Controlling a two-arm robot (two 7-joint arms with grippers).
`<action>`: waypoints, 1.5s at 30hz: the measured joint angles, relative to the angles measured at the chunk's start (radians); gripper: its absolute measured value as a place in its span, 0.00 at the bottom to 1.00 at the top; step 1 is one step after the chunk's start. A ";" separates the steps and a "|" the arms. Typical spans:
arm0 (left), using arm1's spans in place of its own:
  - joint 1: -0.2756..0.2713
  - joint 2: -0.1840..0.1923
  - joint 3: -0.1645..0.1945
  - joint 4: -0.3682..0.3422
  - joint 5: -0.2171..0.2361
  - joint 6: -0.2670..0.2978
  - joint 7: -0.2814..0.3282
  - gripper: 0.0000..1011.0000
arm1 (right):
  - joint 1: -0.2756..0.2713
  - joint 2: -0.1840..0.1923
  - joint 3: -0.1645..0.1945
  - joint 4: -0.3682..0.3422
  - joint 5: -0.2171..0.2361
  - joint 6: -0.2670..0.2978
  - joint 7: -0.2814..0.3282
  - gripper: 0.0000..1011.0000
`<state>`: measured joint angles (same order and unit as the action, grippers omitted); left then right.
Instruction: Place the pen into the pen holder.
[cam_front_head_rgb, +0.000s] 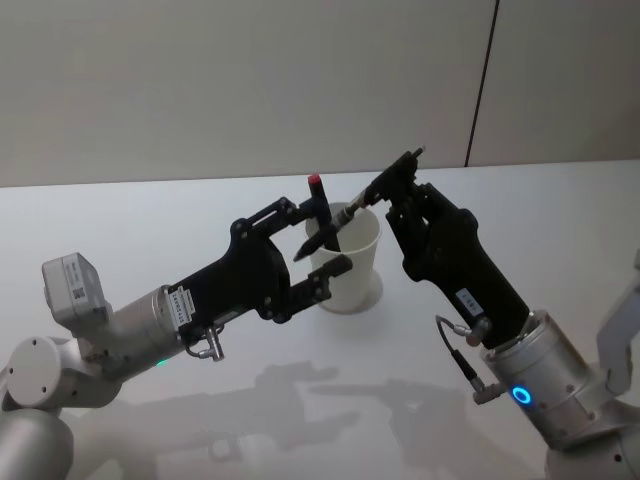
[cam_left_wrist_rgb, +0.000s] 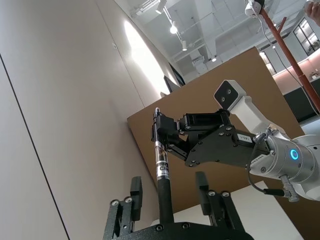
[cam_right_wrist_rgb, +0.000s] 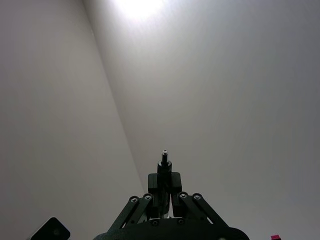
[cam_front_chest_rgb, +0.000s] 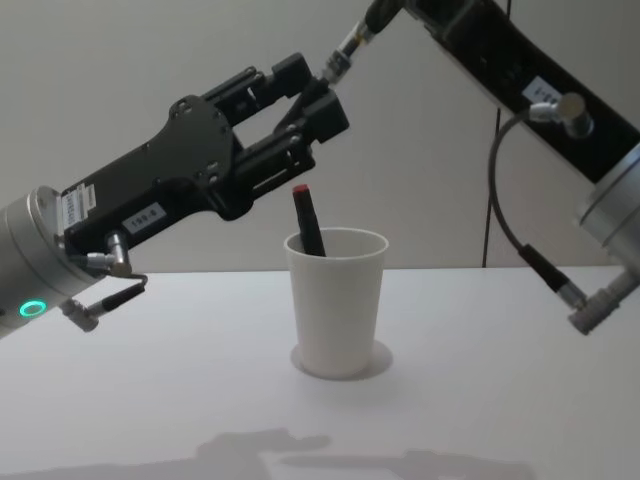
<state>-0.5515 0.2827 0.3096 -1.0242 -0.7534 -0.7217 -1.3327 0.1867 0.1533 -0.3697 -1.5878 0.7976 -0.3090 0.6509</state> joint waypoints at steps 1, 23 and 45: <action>0.000 0.000 0.000 0.000 0.000 0.000 0.000 0.67 | 0.000 0.000 0.000 -0.001 0.000 -0.001 0.000 0.13; 0.000 0.000 0.000 0.000 0.000 0.000 0.000 0.99 | -0.007 0.010 0.001 -0.026 -0.134 -0.051 -0.097 0.13; 0.000 0.000 0.000 0.000 0.000 0.000 0.000 0.99 | 0.015 0.006 0.019 -0.018 -0.563 -0.144 -0.361 0.13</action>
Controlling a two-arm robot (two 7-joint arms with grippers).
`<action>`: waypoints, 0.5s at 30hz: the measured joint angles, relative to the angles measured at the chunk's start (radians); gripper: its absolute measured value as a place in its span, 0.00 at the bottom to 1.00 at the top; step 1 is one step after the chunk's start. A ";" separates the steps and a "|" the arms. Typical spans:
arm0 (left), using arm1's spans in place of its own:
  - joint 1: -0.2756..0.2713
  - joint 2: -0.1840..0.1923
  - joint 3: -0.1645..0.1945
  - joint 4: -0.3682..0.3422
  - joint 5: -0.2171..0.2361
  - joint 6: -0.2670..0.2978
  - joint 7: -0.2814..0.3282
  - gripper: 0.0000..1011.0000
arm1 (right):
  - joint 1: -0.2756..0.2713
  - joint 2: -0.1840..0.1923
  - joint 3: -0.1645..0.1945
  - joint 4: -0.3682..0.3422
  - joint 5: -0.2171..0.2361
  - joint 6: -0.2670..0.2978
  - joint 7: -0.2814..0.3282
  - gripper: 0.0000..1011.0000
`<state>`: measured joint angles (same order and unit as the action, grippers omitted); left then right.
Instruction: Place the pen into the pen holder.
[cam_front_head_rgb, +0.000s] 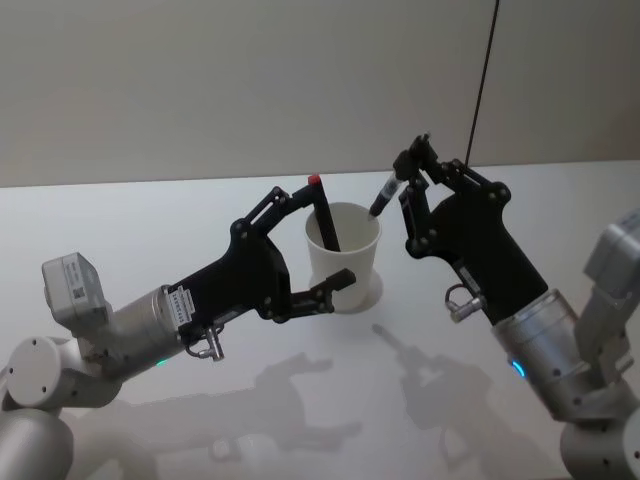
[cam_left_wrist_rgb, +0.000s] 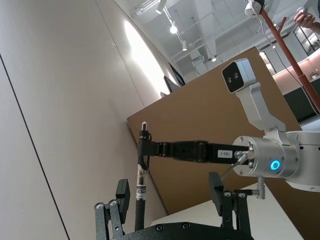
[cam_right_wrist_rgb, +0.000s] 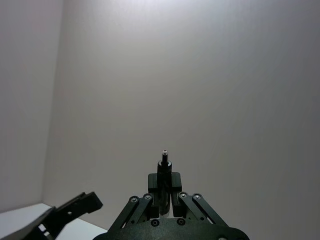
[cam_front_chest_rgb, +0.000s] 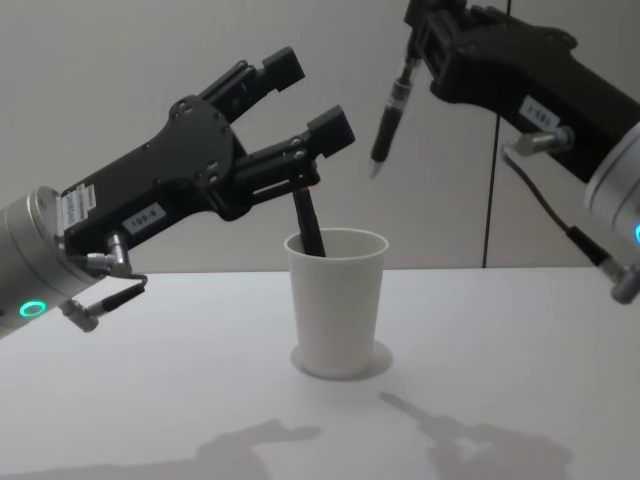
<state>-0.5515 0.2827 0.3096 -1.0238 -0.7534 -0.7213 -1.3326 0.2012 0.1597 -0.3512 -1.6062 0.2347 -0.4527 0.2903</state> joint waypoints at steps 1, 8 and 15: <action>0.000 0.000 0.000 0.000 0.000 0.000 0.000 0.99 | 0.003 -0.001 0.001 0.004 -0.015 -0.003 -0.009 0.13; 0.000 0.000 0.000 0.000 0.000 0.000 0.000 0.99 | 0.037 -0.016 0.010 0.060 -0.130 -0.030 -0.069 0.13; 0.000 0.000 0.000 0.000 0.000 0.000 0.000 0.99 | 0.079 -0.034 0.018 0.131 -0.186 -0.049 -0.086 0.13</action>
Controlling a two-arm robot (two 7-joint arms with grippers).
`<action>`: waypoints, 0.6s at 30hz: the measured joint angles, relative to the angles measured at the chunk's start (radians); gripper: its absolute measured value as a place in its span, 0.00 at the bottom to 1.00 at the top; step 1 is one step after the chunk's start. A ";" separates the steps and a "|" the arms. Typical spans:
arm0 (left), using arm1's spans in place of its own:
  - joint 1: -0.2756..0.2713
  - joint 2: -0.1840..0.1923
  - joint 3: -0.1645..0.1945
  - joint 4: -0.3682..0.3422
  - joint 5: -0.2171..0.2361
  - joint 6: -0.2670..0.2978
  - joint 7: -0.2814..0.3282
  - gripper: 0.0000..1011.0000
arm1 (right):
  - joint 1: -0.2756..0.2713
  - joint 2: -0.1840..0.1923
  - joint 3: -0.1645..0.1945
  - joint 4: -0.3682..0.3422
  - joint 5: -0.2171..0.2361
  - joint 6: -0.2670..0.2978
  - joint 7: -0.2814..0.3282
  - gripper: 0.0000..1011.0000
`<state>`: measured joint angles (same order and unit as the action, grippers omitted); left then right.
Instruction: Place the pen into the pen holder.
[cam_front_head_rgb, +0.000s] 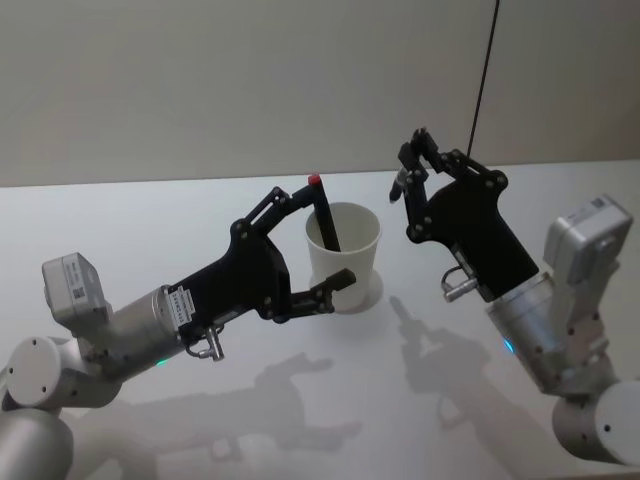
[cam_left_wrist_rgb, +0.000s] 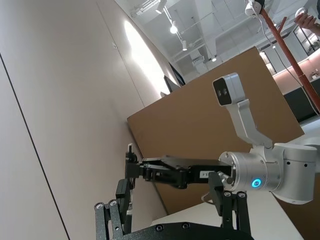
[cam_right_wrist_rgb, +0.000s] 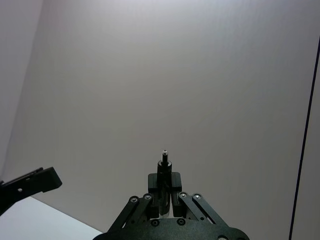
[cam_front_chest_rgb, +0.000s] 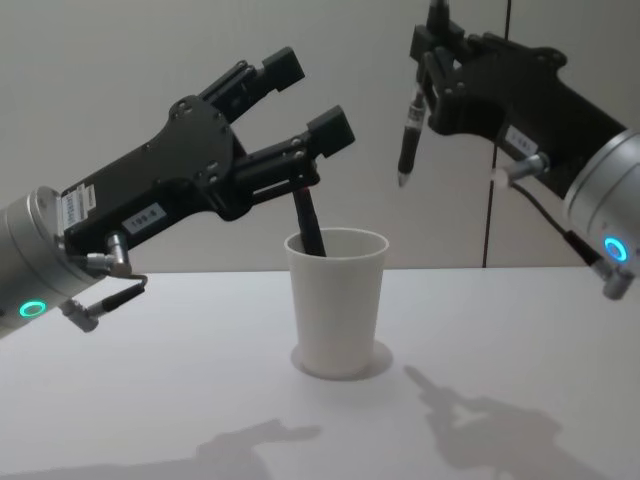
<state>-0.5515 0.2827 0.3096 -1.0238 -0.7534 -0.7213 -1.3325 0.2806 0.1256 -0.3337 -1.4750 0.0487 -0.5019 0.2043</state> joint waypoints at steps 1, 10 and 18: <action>0.000 0.000 0.000 0.000 0.000 0.000 0.000 0.99 | 0.004 -0.002 0.000 0.007 -0.002 -0.002 0.000 0.13; 0.000 0.000 0.000 0.000 0.000 0.000 0.000 0.99 | 0.038 -0.020 0.002 0.079 0.004 -0.027 0.026 0.13; 0.000 0.000 0.000 0.000 0.000 0.000 0.000 0.99 | 0.058 -0.032 0.001 0.126 0.042 -0.036 0.062 0.13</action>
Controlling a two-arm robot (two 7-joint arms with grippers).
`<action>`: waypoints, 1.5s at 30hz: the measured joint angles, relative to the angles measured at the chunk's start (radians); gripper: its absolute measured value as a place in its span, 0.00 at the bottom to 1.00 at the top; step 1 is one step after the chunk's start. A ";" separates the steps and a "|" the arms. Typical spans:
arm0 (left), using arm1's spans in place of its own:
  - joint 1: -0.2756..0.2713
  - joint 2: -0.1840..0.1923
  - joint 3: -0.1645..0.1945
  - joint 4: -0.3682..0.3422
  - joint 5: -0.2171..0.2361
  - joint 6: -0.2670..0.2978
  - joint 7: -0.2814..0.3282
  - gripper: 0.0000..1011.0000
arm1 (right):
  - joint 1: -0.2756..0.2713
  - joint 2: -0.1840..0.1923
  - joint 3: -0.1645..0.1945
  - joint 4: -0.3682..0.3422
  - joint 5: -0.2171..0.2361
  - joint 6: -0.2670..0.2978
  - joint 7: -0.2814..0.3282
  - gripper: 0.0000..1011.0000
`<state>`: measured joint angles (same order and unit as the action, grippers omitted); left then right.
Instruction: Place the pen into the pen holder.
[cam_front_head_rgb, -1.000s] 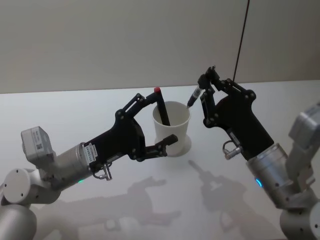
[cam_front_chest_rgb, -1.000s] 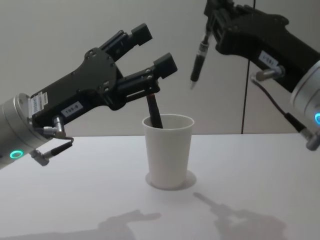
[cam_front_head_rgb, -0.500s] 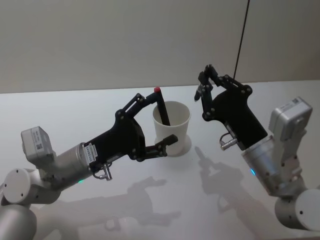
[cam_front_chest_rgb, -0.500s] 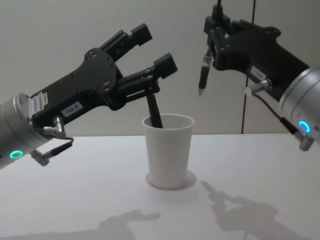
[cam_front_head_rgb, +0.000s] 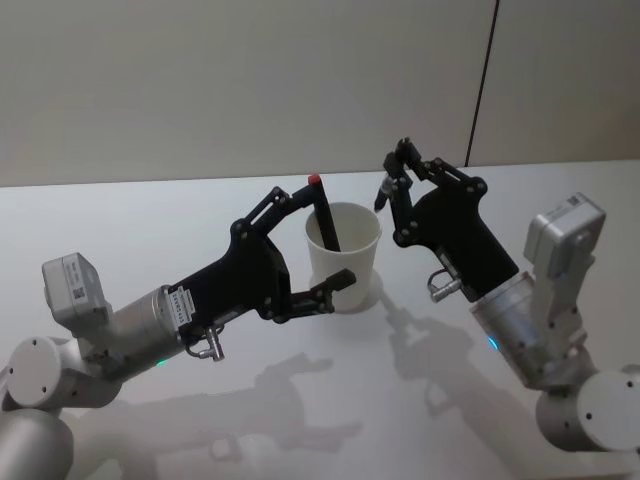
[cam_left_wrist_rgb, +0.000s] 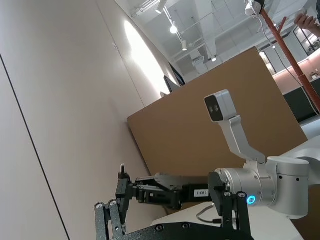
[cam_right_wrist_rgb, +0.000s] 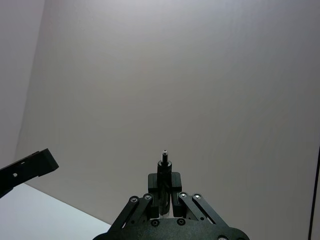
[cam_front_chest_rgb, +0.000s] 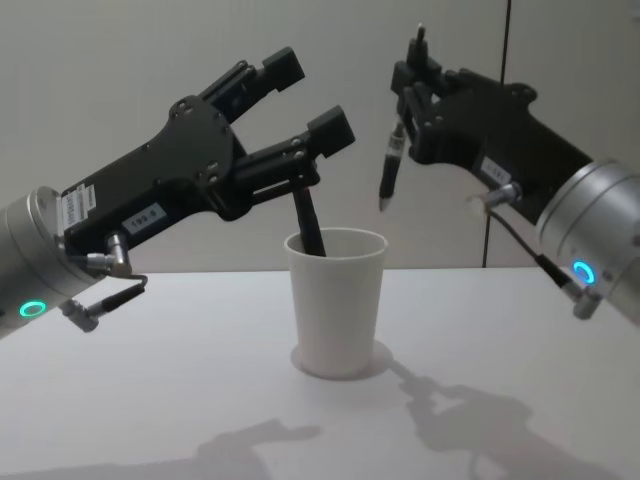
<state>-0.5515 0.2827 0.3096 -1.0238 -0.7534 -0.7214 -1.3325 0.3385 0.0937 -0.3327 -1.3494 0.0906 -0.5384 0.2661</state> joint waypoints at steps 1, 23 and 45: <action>0.000 0.000 0.000 0.000 0.000 0.000 0.000 0.99 | 0.006 -0.004 -0.001 0.012 0.007 0.000 0.007 0.13; 0.000 0.000 0.000 0.000 0.000 0.000 0.000 0.99 | 0.121 -0.071 -0.010 0.220 0.055 -0.037 0.057 0.46; 0.000 0.000 0.000 0.000 0.000 0.000 0.000 0.99 | 0.142 -0.086 -0.012 0.254 0.067 -0.054 0.065 0.99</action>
<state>-0.5515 0.2827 0.3097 -1.0238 -0.7534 -0.7214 -1.3326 0.4805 0.0076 -0.3450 -1.0951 0.1576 -0.5927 0.3308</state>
